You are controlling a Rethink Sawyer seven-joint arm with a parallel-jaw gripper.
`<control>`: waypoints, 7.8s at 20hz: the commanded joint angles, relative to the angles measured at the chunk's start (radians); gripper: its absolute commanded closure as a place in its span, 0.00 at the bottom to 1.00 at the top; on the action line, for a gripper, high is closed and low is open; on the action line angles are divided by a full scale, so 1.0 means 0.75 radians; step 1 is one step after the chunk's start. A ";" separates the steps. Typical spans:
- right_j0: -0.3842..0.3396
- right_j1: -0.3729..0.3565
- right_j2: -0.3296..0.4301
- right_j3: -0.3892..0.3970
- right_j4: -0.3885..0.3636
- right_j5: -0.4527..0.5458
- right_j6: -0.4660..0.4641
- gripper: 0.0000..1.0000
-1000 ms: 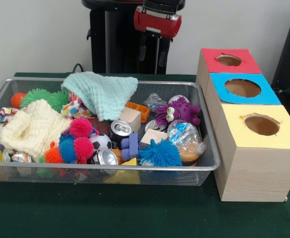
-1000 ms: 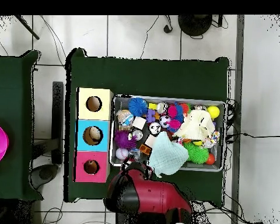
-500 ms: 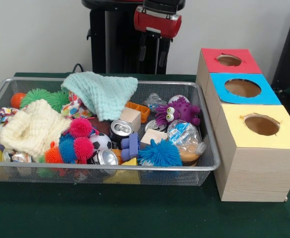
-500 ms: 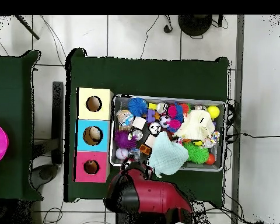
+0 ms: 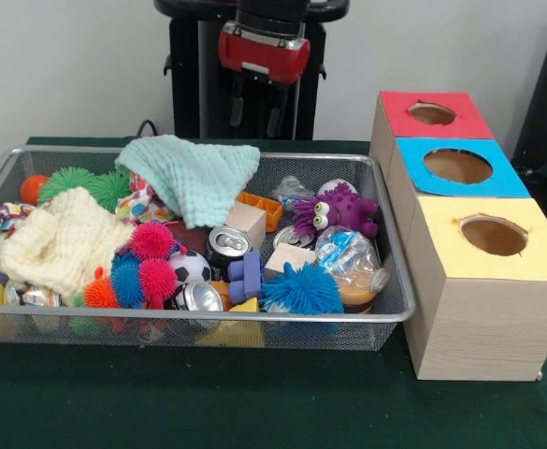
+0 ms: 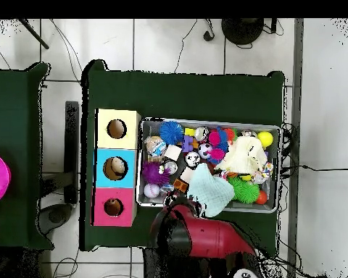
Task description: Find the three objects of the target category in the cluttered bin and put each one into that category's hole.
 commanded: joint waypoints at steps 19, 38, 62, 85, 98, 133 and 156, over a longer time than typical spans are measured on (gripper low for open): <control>-0.348 0.234 0.320 -0.413 -0.346 0.040 -0.120 0.00; -0.213 0.572 0.046 -0.471 -0.526 -0.236 0.058 0.00; -0.090 0.587 -0.102 -0.396 -0.416 -0.364 0.091 1.00; 0.015 0.217 0.109 -0.196 -0.090 0.005 0.217 1.00; 0.054 0.078 0.118 -0.167 0.097 0.191 0.180 1.00; 0.395 0.149 -0.041 -0.350 0.535 0.347 0.242 1.00; 0.177 0.025 -0.090 -0.310 0.282 0.278 -0.043 0.00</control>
